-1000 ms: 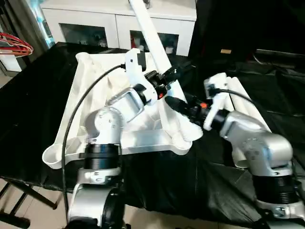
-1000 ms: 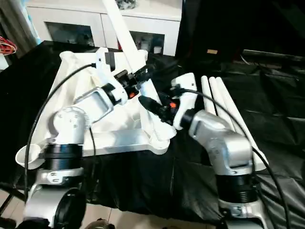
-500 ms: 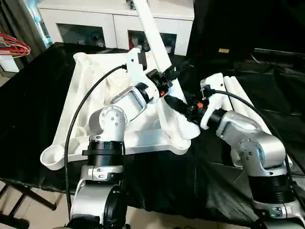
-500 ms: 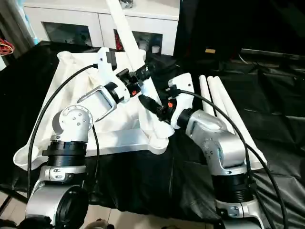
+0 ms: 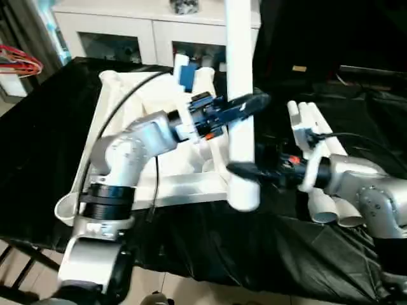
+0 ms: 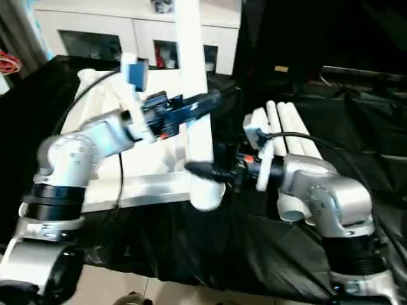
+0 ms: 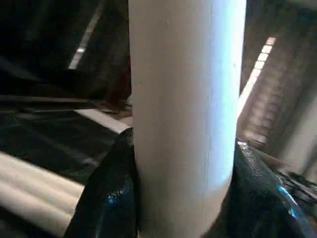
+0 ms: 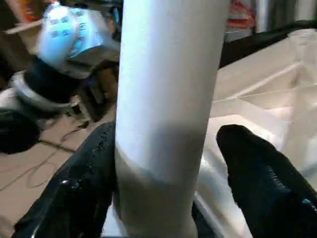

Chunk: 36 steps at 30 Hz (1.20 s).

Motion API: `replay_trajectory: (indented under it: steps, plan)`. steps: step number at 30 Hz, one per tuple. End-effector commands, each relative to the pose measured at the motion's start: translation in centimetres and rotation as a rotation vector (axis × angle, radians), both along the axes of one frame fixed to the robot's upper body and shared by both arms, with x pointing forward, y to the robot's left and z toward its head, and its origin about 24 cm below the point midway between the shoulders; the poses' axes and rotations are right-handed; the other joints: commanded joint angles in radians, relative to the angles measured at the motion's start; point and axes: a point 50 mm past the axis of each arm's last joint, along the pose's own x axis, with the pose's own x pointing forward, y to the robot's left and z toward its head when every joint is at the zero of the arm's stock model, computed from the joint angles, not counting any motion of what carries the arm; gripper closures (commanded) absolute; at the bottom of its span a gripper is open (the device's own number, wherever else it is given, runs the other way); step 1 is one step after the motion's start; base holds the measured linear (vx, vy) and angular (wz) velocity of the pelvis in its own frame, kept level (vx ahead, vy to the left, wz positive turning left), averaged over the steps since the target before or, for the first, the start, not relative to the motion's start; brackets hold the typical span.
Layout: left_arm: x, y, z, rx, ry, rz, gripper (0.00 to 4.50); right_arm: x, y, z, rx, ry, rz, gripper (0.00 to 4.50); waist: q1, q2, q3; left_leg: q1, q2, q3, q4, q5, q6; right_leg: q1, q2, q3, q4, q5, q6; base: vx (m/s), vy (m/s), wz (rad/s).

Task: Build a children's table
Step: Pick table leg

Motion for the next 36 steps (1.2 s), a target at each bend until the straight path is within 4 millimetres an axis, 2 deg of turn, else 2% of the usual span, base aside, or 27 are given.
replay_trajectory:
  steps: [1,6,11,12,18,19,20,22,23,27,28,30,33,36]
  plan:
    - [-1.0,-0.6,1.1,-0.026,-0.056,-0.111,2.64,0.1,0.1,-0.1,-0.001,0.025,0.022,1.29,0.003,-0.012,-0.073,0.005,0.038,-0.011,-0.070,-0.080,0.048,0.061,-0.082,0.049,-0.074,-0.256,-0.177,0.000,0.000,0.00]
    - [-1.3,-0.8,0.9,-0.024,-0.081,-0.147,2.65,-0.1,0.3,-0.6,-0.023,0.034,0.048,1.59,0.004,-0.013,-0.075,0.006,0.041,-0.010,-0.069,-0.071,0.047,0.062,-0.081,0.049,-0.070,-0.227,-0.192,0.000,0.000,0.00]
    - [-1.3,-0.7,0.9,-0.029,-0.081,-0.146,2.65,-0.1,0.2,-0.4,-0.011,0.031,0.046,1.91,0.007,-0.014,-0.076,0.006,0.040,-0.010,-0.069,-0.067,0.044,0.063,-0.082,0.049,-0.069,-0.230,-0.187,0.000,0.000,0.00]
    - [-1.3,-0.7,0.9,-0.029,-0.082,-0.144,2.65,-0.1,0.2,-0.4,-0.009,0.031,0.044,2.13,0.006,-0.013,-0.075,0.006,0.041,-0.010,-0.069,-0.066,0.044,0.062,-0.082,0.049,-0.069,-0.229,-0.188,0.000,0.000,0.00]
    - [-1.5,-0.8,0.9,-0.049,-0.087,-0.133,2.65,-0.1,0.3,-0.5,-0.001,0.030,0.031,2.50,0.006,-0.018,-0.075,0.005,0.040,-0.010,-0.069,-0.063,0.045,0.063,-0.082,0.048,-0.069,-0.235,-0.185,0.000,0.000,0.00]
    - [-1.5,-0.8,0.8,-0.050,-0.085,-0.127,2.30,-0.1,0.3,-0.5,-0.002,0.028,0.029,2.58,0.007,-0.017,-0.076,0.005,0.040,-0.010,-0.068,-0.062,0.046,0.063,-0.082,0.049,-0.068,-0.233,-0.185,0.000,0.000,0.00]
    - [-1.2,-0.9,0.6,-0.040,-0.053,-0.088,2.09,0.0,0.4,-0.5,-0.003,0.018,0.011,2.59,0.006,-0.021,-0.076,0.005,0.040,-0.009,-0.069,-0.062,0.046,0.063,-0.082,0.049,-0.069,-0.235,-0.184,0.000,0.000,0.00]
    - [-1.1,-1.0,0.5,-0.037,-0.035,-0.073,1.95,0.1,0.5,-0.5,-0.003,0.015,0.004,2.60,0.006,-0.020,-0.075,0.005,0.041,-0.009,-0.067,-0.059,0.042,0.061,-0.082,0.049,-0.069,-0.234,-0.188,0.000,0.000,0.00]
    - [-0.4,-1.0,0.3,-0.013,-0.038,0.027,1.95,0.5,0.7,-0.5,-0.016,-0.011,-0.051,2.61,0.005,-0.024,-0.075,0.005,0.040,-0.008,-0.067,-0.061,0.040,0.062,-0.081,0.048,-0.070,-0.238,-0.185,0.000,0.000,0.00]
    - [0.2,-0.7,0.0,0.015,-0.040,0.147,1.51,1.5,1.1,-0.5,-0.037,-0.053,-0.170,2.63,0.002,-0.022,-0.075,0.005,0.039,-0.010,-0.070,-0.063,0.028,0.061,-0.081,0.048,-0.073,-0.260,-0.160,0.000,0.000,0.00]
    - [0.6,-0.7,0.0,0.041,-0.034,0.251,1.51,2.1,1.2,-0.6,-0.043,-0.063,-0.251,2.63,0.002,-0.015,-0.076,0.005,0.041,-0.011,-0.069,-0.061,0.023,0.060,-0.081,0.049,-0.070,-0.252,-0.160,0.000,0.000,0.00]
    - [1.2,-0.6,-0.1,0.069,-0.003,0.375,1.54,2.6,1.4,-0.5,-0.040,-0.070,-0.319,2.63,-0.002,-0.019,-0.077,0.005,0.039,-0.010,-0.069,-0.062,0.018,0.061,-0.079,0.047,-0.071,-0.238,-0.162,0.000,0.000,0.00]
    - [1.7,-0.5,-0.2,0.087,0.049,0.487,1.54,2.8,1.5,-0.2,-0.027,-0.086,-0.378,2.63,-0.002,-0.019,-0.077,0.004,0.038,-0.010,-0.068,-0.057,0.021,0.062,-0.078,0.049,-0.070,-0.222,-0.160,0.000,0.000,0.00]
    - [2.0,-0.6,-0.4,0.113,0.080,0.566,1.54,2.8,1.6,0.2,-0.004,-0.088,-0.401,2.63,-0.002,-0.015,-0.078,0.004,0.038,-0.010,-0.068,-0.053,0.028,0.062,-0.076,0.049,-0.068,-0.201,-0.162,0.000,0.000,0.00]
